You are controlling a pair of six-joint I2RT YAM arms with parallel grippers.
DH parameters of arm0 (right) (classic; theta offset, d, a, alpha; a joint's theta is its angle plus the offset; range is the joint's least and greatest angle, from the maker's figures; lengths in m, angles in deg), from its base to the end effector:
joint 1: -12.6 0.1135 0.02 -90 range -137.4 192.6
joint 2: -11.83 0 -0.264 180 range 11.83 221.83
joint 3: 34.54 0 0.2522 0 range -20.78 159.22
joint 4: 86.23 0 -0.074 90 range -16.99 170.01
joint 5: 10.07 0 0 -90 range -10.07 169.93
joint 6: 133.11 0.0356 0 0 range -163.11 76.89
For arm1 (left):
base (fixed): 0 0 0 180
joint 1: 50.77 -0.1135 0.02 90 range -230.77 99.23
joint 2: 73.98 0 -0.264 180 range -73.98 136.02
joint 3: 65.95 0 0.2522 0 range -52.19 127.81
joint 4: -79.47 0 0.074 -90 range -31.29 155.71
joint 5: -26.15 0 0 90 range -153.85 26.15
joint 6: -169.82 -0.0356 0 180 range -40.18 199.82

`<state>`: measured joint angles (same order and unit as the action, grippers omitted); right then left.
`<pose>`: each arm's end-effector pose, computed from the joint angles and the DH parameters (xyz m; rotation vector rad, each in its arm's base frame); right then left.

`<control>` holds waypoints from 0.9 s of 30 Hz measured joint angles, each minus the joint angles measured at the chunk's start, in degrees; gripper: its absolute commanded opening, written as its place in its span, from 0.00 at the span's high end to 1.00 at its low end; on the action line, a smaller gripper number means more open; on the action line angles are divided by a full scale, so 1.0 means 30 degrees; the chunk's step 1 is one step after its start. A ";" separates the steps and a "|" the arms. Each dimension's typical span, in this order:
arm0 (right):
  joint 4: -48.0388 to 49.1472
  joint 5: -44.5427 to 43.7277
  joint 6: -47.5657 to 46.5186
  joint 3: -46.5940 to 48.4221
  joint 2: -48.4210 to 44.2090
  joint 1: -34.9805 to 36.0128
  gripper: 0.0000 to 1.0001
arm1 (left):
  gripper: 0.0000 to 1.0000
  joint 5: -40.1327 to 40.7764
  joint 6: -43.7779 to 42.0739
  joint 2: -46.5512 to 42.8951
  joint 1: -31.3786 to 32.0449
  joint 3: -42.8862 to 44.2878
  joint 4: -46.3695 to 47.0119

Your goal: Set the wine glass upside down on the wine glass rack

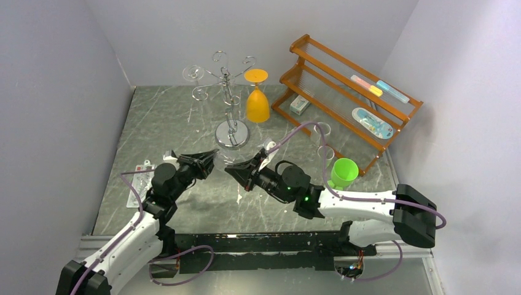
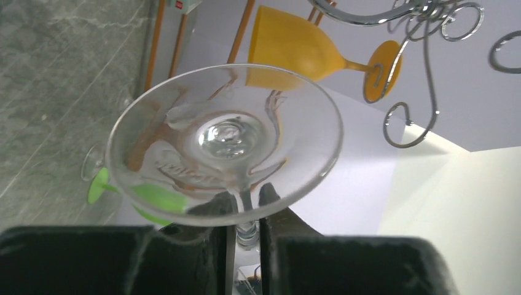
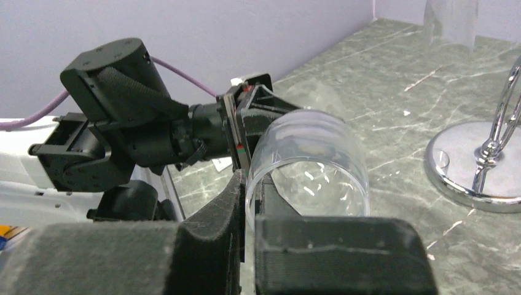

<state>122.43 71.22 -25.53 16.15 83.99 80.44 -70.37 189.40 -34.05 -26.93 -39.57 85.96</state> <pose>0.1114 0.2593 0.2862 -0.5333 1.4499 1.0978 0.1550 -0.0729 0.2104 -1.3297 1.5853 -1.7241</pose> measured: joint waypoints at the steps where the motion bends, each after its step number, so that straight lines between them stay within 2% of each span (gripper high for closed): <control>1: -0.0015 0.0087 0.0000 -0.0051 0.0000 0.0000 1.00 | 0.94 0.0117 0.0073 0.0051 -0.0015 0.0015 0.0197; 2: -0.0022 0.0131 -0.0015 -0.0117 0.0000 0.0000 1.00 | 0.95 0.0182 0.0102 0.0124 -0.0036 0.0022 0.0393; 3: -0.0015 0.0131 -0.0007 -0.0189 0.0000 0.0000 0.96 | 0.95 0.0226 0.0102 0.0219 -0.0051 0.0036 0.0546; 8: -0.0430 -0.0087 0.0532 -0.0233 0.0000 0.0000 0.57 | 0.95 0.0270 -0.0721 0.0750 -0.0051 0.0117 0.1173; 11: -0.1086 -0.0262 0.1173 -0.0175 -0.0029 0.0036 0.40 | 0.95 0.0364 -0.3096 0.0838 0.0007 0.0648 0.0984; 13: -0.1501 -0.0474 0.1486 -0.0160 -0.0160 0.0036 0.33 | 0.95 0.0634 -0.4860 0.0801 0.0000 0.1326 0.0495; 16: -0.2433 -0.1282 0.1545 -0.0051 -0.0831 0.0036 0.18 | 0.95 0.1260 -0.8495 0.0204 0.0007 0.2499 -0.0277; 22: -0.4328 -0.2688 0.1530 0.0437 -0.3257 -0.0182 0.12 | 0.95 0.2186 -1.6320 -0.1923 0.0007 0.4087 -0.1392; 27: -0.6659 -0.1639 0.2419 0.3701 -0.3497 -0.0678 0.12 | 0.95 0.1326 -2.2389 -0.2892 0.0007 0.5304 -0.1501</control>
<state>102.45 66.30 -18.27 27.25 73.50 78.40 -66.40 122.23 -42.73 -26.91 -23.66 81.46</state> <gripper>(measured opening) 0.879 0.119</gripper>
